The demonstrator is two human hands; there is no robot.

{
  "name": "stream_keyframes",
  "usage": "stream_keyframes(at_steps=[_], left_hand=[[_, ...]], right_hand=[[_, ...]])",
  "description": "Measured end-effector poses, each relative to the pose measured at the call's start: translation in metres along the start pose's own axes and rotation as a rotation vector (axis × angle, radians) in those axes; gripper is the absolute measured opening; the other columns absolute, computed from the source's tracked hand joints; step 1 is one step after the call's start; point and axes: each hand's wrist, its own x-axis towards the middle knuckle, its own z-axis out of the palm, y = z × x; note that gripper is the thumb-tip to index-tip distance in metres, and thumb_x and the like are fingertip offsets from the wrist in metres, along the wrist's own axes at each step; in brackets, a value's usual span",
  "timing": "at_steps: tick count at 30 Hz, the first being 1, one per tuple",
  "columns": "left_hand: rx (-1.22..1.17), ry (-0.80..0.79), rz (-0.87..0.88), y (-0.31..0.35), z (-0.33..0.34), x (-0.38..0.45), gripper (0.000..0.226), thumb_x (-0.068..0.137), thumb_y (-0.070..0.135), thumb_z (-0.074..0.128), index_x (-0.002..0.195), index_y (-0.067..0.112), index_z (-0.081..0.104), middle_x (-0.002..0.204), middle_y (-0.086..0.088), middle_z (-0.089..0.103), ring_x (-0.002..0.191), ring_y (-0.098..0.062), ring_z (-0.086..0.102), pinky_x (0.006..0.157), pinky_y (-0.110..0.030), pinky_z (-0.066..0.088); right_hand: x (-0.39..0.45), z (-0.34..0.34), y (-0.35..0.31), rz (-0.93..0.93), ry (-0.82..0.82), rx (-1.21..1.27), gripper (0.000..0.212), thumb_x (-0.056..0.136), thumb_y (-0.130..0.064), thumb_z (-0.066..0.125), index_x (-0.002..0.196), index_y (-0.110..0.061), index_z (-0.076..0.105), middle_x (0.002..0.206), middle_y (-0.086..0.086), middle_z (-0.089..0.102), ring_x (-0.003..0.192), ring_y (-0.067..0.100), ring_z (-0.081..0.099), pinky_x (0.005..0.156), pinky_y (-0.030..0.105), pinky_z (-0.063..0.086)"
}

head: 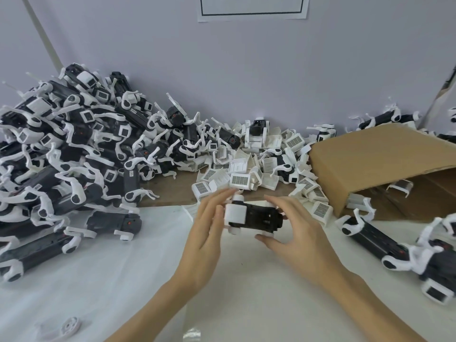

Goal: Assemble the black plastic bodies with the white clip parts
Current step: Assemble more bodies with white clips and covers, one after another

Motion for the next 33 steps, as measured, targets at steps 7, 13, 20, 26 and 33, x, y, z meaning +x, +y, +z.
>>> stream_keyframes(at_steps=[7, 13, 20, 26, 33], left_hand=[[-0.081, 0.063, -0.207, -0.008, -0.001, 0.005, 0.034, 0.100, 0.060, 0.061, 0.113, 0.032, 0.076, 0.114, 0.009, 0.073, 0.103, -0.016, 0.070, 0.071, -0.031, 0.061], [-0.437, 0.023, -0.208, -0.009, -0.005, 0.007, 0.039, 0.108, 0.041, 0.056, 0.134, 0.015, 0.069, 0.134, -0.009, 0.071, 0.129, -0.026, 0.065, 0.098, -0.046, 0.062], [-0.313, -0.175, -0.207, -0.018, -0.009, 0.006, 0.044, 0.105, 0.039, 0.064, 0.148, 0.035, 0.057, 0.130, -0.009, 0.070, 0.120, -0.024, 0.064, 0.123, -0.052, 0.040], [-0.476, -0.174, -0.368, -0.025, -0.009, 0.009, 0.051, 0.099, 0.047, 0.067, 0.142, 0.019, 0.063, 0.143, -0.013, 0.066, 0.137, -0.027, 0.060, 0.116, -0.043, 0.049], [-0.389, -0.051, -0.354, -0.027, -0.005, 0.006, 0.051, 0.088, 0.054, 0.075, 0.127, 0.021, 0.067, 0.123, -0.008, 0.076, 0.116, -0.026, 0.073, 0.120, -0.054, 0.041]], right_hand=[[0.002, 0.000, -0.001, -0.109, 0.075, 0.020, 0.073, 0.082, -0.042, 0.085, 0.146, -0.021, 0.055, 0.140, -0.013, 0.054, 0.129, 0.006, 0.053, 0.103, 0.026, 0.048], [0.004, 0.003, -0.015, 0.399, -0.021, 0.441, 0.088, 0.079, -0.062, 0.073, 0.155, -0.032, 0.037, 0.146, -0.006, 0.052, 0.115, 0.007, 0.066, 0.092, 0.026, 0.057], [0.012, -0.002, -0.020, 0.916, -0.149, 1.261, 0.073, 0.084, -0.070, 0.060, 0.113, -0.004, 0.068, 0.092, 0.029, 0.071, 0.064, 0.029, 0.065, 0.052, 0.030, 0.054], [0.010, 0.000, -0.013, 0.857, -0.137, 1.239, 0.062, 0.084, -0.045, 0.067, 0.124, 0.002, 0.068, 0.121, 0.030, 0.070, 0.097, 0.037, 0.074, 0.076, 0.035, 0.061], [0.006, 0.004, -0.022, 0.690, -0.175, 1.033, 0.056, 0.092, -0.046, 0.064, 0.125, -0.001, 0.068, 0.126, 0.017, 0.071, 0.110, 0.031, 0.073, 0.086, 0.035, 0.056]])
